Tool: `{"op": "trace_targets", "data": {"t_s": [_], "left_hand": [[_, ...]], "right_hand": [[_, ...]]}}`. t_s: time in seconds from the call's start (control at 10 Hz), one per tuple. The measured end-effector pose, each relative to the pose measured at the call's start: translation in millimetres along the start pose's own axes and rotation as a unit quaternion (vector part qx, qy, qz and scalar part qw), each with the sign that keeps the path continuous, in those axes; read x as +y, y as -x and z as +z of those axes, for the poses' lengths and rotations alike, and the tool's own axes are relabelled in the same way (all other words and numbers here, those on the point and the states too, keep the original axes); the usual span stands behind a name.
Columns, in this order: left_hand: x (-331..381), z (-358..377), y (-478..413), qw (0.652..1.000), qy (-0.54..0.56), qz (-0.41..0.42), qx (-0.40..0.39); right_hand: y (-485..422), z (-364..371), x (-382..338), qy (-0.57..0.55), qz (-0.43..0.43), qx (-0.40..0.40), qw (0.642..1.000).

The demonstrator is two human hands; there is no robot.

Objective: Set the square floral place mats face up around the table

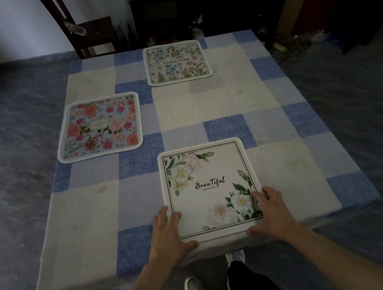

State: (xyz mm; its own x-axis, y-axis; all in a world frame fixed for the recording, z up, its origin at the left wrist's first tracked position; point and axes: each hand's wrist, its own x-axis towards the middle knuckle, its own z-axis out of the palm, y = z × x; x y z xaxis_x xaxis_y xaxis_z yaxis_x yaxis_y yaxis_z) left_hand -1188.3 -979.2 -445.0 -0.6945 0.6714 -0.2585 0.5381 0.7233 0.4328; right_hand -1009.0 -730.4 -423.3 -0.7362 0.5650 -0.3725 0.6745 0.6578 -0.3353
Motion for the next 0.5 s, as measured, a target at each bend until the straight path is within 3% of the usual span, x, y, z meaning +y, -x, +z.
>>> {"op": "trace_targets", "data": {"t_s": [0.1, 0.3, 0.5], "left_hand": [[0.4, -0.5, -3.4, 0.999, -0.04, 0.025, -0.017], [-7.4, -1.1, -4.2, 0.999, -0.022, 0.021, -0.032], [-4.9, -21.8, -20.8, 0.998, 0.065, -0.011, -0.001]], "right_hand": [[-0.1, 0.6, -3.4, -0.001, 0.01, -0.006, 1.0], [-0.2, -1.3, -2.4, 0.013, 0.003, -0.01, 1.0], [-10.7, -11.9, -12.9, -0.01, -0.021, 0.042, 0.999]]}}
